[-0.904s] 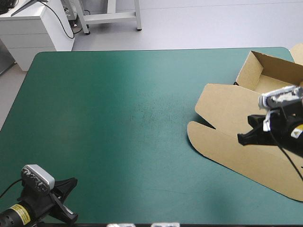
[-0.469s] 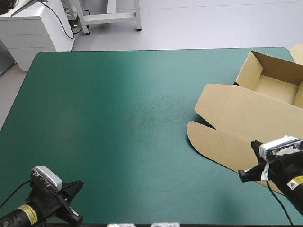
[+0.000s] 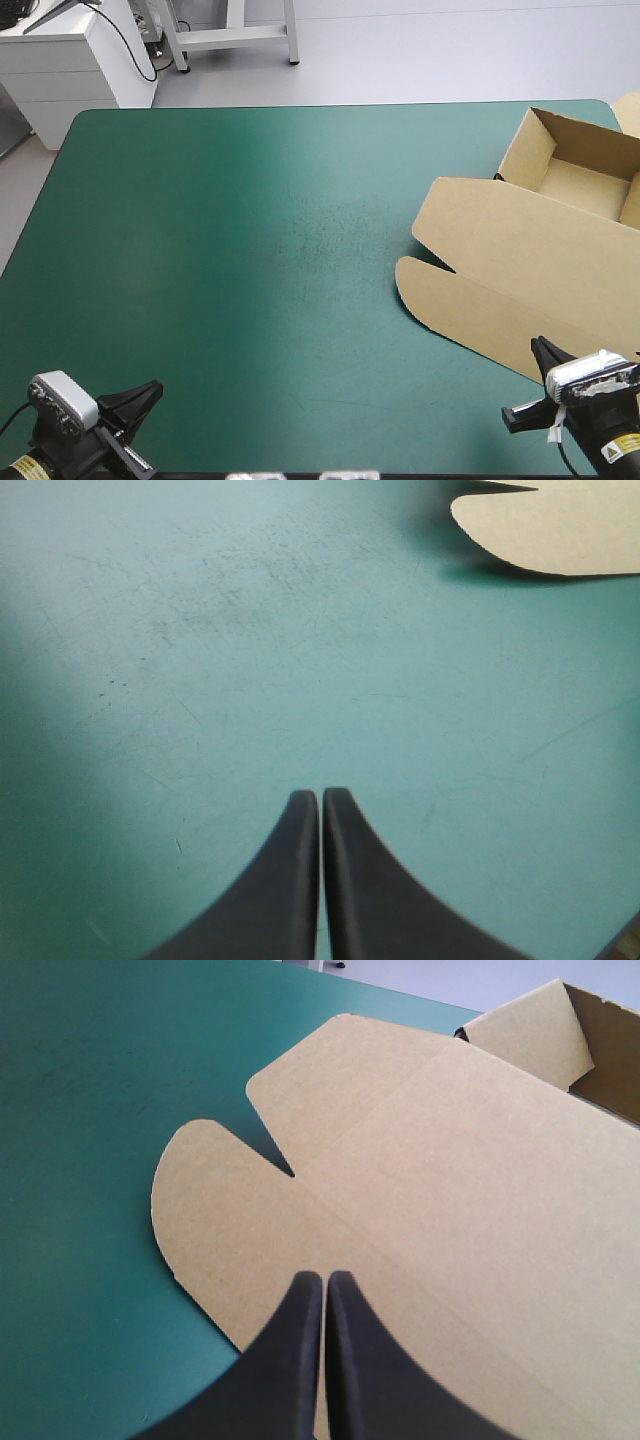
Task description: Fold the box
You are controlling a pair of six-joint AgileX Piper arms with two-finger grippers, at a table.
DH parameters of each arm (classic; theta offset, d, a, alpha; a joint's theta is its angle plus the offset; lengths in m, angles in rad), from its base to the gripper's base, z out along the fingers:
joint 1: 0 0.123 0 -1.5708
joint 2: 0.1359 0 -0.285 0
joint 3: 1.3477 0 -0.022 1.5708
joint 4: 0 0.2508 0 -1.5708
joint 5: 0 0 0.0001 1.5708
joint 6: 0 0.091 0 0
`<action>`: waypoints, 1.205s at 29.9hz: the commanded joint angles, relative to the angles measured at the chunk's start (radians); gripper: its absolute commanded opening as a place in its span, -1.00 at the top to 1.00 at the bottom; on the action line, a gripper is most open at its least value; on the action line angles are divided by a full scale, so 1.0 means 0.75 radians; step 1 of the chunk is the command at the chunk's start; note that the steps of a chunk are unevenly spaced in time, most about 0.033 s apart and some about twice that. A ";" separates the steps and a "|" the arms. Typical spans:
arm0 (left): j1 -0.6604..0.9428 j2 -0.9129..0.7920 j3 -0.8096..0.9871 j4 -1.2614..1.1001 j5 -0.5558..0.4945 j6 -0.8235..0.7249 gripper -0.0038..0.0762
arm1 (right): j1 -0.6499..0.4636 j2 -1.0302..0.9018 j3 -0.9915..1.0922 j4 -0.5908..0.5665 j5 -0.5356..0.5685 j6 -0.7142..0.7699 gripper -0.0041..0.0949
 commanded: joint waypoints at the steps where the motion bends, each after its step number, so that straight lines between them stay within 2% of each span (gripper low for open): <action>1: -0.009 0.017 -0.029 0.001 -0.103 0.000 0.92 | 0.006 -0.060 0.017 0.026 -0.070 -0.001 0.92; 12: -0.009 0.017 -0.026 0.001 -0.101 0.000 0.92 | 0.004 -0.279 0.022 0.031 -0.053 0.010 0.92; 36: -0.009 0.017 -0.014 -0.004 -0.121 -0.008 0.92 | 0.004 -0.282 0.022 0.013 -0.055 0.039 0.92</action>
